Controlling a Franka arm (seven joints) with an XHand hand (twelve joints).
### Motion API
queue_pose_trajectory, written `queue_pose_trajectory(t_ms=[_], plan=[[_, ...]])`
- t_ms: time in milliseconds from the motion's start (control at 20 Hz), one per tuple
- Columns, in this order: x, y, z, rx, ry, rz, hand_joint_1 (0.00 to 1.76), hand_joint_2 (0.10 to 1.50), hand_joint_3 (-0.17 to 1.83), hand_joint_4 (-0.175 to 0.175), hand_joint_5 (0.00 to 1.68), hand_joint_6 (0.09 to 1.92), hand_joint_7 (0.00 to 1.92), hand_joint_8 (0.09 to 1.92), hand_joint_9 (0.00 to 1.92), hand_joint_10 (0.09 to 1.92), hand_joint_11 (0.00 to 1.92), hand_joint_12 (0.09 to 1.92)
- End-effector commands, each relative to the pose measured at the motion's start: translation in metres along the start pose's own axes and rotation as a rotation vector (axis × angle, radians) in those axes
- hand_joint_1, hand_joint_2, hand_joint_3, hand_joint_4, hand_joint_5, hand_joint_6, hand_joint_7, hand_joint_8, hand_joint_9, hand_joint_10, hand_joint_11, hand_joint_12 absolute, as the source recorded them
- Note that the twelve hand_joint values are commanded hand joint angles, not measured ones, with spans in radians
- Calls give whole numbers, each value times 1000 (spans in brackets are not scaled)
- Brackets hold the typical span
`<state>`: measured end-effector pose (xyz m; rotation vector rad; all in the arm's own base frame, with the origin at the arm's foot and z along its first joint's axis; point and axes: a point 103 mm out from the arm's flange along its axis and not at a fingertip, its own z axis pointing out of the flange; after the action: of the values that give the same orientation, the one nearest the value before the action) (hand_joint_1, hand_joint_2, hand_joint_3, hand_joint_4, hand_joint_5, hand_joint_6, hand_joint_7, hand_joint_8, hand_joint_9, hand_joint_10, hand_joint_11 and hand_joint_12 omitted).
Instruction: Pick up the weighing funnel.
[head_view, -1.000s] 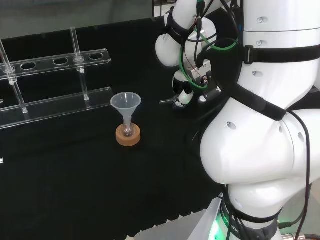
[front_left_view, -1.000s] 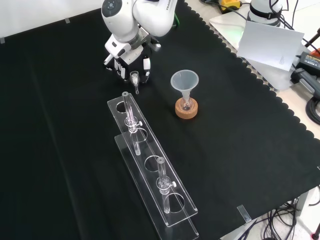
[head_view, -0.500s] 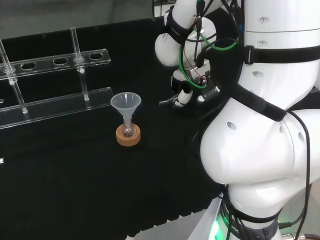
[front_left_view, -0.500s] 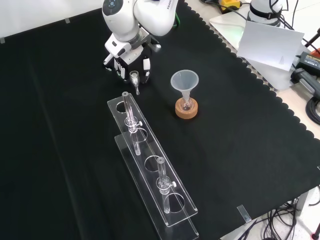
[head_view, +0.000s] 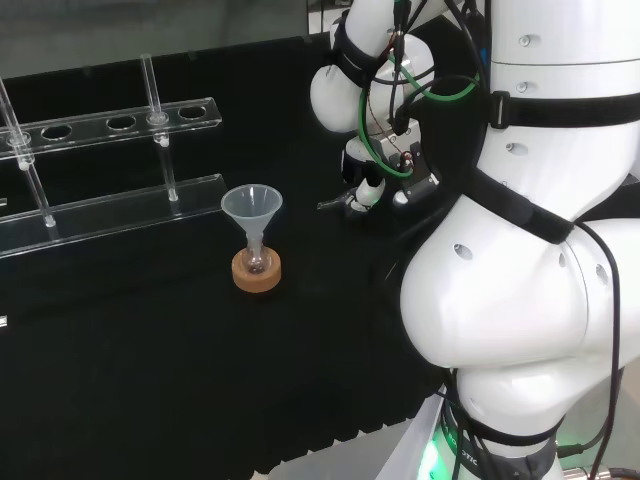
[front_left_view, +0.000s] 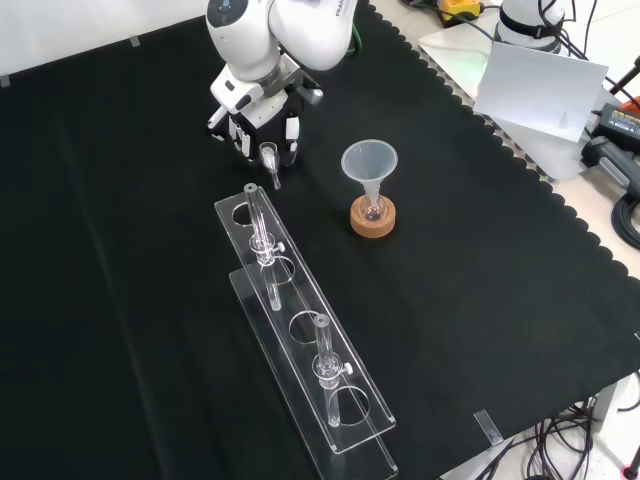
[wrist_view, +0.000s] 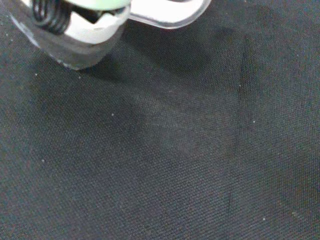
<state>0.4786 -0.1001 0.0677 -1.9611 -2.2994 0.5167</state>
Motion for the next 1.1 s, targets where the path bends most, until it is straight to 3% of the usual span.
queue_pose_trajectory(t_ms=[50,1100], plan=[[1,-1,-1,-7,2,2,1093,885,197,175,1278,514,1510,234,1150,182,183,1541],[-3,-6,-9,-26,37,-7,1101,869,204,175,1322,435,1557,179,1174,166,194,1534]])
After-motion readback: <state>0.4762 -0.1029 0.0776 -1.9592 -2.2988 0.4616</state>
